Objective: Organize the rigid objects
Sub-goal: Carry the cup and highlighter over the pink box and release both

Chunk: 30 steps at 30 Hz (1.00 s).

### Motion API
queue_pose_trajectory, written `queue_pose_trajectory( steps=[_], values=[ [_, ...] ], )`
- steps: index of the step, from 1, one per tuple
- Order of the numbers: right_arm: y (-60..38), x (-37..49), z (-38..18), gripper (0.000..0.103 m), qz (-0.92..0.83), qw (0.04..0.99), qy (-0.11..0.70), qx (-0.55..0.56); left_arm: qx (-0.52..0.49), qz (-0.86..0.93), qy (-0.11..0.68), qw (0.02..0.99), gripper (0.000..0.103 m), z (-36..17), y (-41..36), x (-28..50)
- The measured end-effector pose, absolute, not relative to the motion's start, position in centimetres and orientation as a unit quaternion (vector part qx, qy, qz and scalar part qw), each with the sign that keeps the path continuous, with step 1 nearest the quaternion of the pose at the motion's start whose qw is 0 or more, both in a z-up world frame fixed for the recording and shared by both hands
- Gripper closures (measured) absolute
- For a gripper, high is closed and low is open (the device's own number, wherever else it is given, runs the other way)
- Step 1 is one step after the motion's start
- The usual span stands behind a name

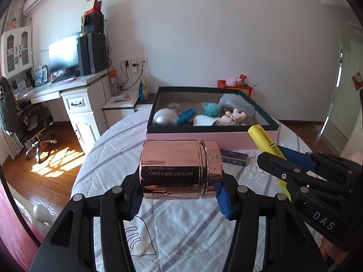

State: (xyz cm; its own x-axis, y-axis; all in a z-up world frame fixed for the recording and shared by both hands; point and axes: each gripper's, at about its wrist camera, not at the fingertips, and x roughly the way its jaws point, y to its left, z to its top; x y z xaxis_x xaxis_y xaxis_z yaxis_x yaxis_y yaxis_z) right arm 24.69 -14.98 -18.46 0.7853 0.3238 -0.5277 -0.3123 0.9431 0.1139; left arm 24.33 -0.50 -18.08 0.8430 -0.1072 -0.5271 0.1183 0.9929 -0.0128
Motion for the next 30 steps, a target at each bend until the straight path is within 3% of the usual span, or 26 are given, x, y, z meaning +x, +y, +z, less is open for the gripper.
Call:
queue_pose_trajectory(
  steps=[14, 30],
  values=[
    [-17.1, 13.0, -9.0, 0.076, 0.124, 0.982, 0.142, -0.016, 0.034, -0.052, 0.141, 0.988, 0.048, -9.2, -3.8, 13.9],
    [-17.1, 8.3, -5.9, 0.076, 0.123, 0.988, 0.089, -0.021, 0.039, -0.041, 0.079, 0.995, 0.048, -5.7, -3.6, 9.0]
  ],
)
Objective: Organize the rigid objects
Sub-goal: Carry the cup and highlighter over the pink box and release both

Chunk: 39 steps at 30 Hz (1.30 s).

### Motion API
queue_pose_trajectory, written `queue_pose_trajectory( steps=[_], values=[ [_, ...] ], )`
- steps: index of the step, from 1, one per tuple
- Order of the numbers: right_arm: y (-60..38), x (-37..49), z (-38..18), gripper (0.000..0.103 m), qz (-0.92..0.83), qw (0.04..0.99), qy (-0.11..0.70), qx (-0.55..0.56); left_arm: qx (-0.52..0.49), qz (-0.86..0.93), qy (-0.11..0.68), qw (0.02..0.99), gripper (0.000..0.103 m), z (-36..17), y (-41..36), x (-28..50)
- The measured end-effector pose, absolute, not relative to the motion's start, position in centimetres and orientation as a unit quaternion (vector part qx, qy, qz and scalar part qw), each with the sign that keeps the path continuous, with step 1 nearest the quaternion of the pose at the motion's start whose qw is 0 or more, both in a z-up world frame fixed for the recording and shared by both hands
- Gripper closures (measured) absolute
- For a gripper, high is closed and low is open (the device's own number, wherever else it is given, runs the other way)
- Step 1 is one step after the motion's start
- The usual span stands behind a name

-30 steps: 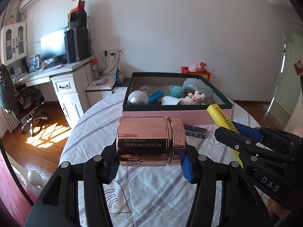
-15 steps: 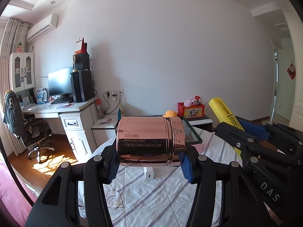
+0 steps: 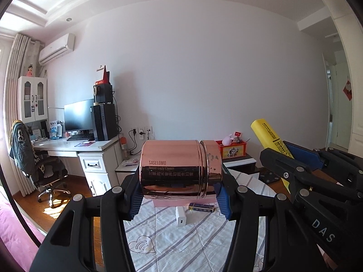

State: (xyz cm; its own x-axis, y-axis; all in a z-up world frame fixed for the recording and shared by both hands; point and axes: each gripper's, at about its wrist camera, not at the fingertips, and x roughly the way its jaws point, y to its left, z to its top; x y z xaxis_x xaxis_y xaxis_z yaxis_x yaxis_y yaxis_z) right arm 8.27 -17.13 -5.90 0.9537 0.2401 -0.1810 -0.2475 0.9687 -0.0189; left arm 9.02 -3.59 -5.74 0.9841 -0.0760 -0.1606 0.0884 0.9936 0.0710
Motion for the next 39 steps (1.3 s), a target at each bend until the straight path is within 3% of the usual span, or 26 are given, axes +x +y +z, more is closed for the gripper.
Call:
queue_pose_trajectory(
  steps=[18, 26, 39],
  values=[
    [-17.4, 14.6, -7.4, 0.076, 0.128, 0.984, 0.118, -0.026, 0.041, -0.042, 0.107, 0.993, 0.048, -7.1, -4.7, 14.4],
    [-18.2, 25.1, -9.2, 0.076, 0.120, 0.979, 0.164, -0.032, 0.051, -0.076, 0.169, 0.981, 0.048, -9.2, -5.6, 25.6],
    [-18.8, 42.2, -17.9, 0.076, 0.101, 0.948, 0.300, -0.028, 0.070, -0.087, 0.344, 0.933, 0.048, -18.4, -7.7, 44.2]
  ],
)
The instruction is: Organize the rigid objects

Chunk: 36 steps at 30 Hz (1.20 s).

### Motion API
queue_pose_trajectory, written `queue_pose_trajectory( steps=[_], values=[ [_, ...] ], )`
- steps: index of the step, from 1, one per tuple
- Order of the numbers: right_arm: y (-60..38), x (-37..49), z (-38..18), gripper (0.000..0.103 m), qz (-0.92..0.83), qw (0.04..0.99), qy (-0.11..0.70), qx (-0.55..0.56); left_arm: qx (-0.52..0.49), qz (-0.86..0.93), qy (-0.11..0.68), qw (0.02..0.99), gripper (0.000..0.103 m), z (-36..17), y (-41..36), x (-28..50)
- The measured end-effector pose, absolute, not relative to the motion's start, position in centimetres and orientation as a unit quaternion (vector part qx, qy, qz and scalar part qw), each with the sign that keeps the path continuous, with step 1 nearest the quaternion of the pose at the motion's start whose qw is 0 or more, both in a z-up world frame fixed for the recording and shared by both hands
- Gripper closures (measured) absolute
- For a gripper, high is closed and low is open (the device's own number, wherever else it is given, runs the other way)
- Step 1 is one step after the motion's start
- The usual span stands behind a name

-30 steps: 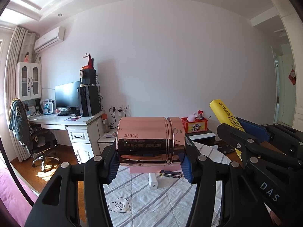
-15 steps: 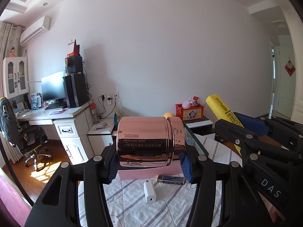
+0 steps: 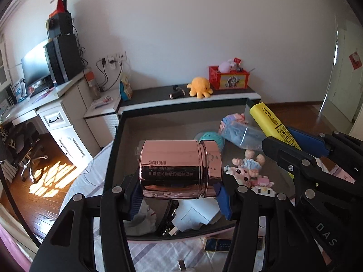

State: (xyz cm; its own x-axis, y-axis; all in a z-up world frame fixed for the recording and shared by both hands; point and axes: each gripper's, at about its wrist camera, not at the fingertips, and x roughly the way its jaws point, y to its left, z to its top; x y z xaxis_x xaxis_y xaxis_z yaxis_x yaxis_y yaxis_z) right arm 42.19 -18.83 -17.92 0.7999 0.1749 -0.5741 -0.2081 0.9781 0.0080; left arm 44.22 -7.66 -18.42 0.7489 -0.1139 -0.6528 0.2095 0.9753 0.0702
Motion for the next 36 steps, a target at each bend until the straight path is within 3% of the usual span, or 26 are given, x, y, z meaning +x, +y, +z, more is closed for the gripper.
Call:
queue_pose_trajectory(
  steps=[9, 11, 12, 17, 18, 36],
  values=[
    [-19.4, 44.8, -21.3, 0.075, 0.075, 0.934, 0.347, -0.036, 0.106, -0.077, 0.383, 0.915, 0.047, -21.8, -9.5, 47.5],
    [-19.8, 44.5, -21.3, 0.074, 0.070, 0.935, 0.346, -0.029, 0.108, -0.073, 0.377, 0.917, 0.038, -21.5, -9.4, 47.5],
    [-20.0, 44.3, -21.2, 0.072, 0.067, 0.935, 0.346, -0.026, 0.111, -0.063, 0.376, 0.918, 0.028, -21.4, -9.2, 47.5],
    [-21.2, 41.5, -19.0, 0.025, 0.064, 0.944, 0.323, 0.003, 0.059, -0.054, 0.360, 0.929, 0.011, -19.1, -6.7, 45.5],
    [-21.4, 40.6, -18.4, 0.021, 0.070, 0.947, 0.315, 0.012, 0.050, -0.054, 0.351, 0.933, 0.007, -18.5, -6.1, 44.6],
    [-18.7, 18.0, -8.4, 0.014, 0.075, 0.983, 0.168, -0.004, 0.018, -0.004, 0.154, 0.988, 0.001, -8.4, -2.4, 19.9]
  ],
)
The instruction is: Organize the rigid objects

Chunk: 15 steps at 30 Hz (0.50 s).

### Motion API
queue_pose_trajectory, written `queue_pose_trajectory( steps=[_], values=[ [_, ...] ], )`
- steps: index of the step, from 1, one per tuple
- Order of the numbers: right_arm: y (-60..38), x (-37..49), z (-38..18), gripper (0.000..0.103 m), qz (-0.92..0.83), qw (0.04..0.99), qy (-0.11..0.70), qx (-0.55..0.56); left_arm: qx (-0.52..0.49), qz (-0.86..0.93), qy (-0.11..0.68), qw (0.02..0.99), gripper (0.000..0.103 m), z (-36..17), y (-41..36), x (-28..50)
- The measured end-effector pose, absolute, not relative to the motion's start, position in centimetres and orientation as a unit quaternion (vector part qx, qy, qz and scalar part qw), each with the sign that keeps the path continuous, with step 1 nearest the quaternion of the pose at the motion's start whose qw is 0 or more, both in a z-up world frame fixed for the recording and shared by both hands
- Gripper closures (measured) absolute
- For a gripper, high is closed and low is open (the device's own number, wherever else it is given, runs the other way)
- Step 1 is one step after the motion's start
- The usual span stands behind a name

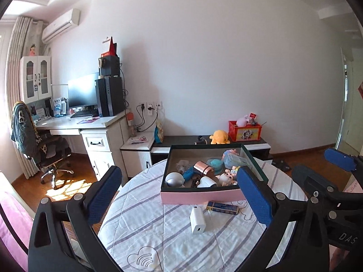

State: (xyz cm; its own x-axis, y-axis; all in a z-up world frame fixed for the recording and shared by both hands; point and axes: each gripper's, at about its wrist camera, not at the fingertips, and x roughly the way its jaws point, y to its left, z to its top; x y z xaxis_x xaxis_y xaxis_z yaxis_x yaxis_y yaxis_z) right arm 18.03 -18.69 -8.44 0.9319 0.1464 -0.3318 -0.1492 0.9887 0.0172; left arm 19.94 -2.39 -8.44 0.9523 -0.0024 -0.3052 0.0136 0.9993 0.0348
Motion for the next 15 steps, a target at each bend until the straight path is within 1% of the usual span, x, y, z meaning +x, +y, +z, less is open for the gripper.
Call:
queue_pose_trajectory(
  steps=[8, 15],
  values=[
    [-18.3, 11.0, -6.2, 0.014, 0.065, 0.989, 0.130, -0.004, 0.012, 0.002, 0.118, 0.993, 0.000, -6.2, -1.7, 12.7],
    [-18.3, 7.2, -4.5, 0.014, 0.061, 0.993, 0.104, -0.008, 0.011, 0.001, 0.092, 0.996, 0.000, -4.7, -1.5, 8.7]
  ],
)
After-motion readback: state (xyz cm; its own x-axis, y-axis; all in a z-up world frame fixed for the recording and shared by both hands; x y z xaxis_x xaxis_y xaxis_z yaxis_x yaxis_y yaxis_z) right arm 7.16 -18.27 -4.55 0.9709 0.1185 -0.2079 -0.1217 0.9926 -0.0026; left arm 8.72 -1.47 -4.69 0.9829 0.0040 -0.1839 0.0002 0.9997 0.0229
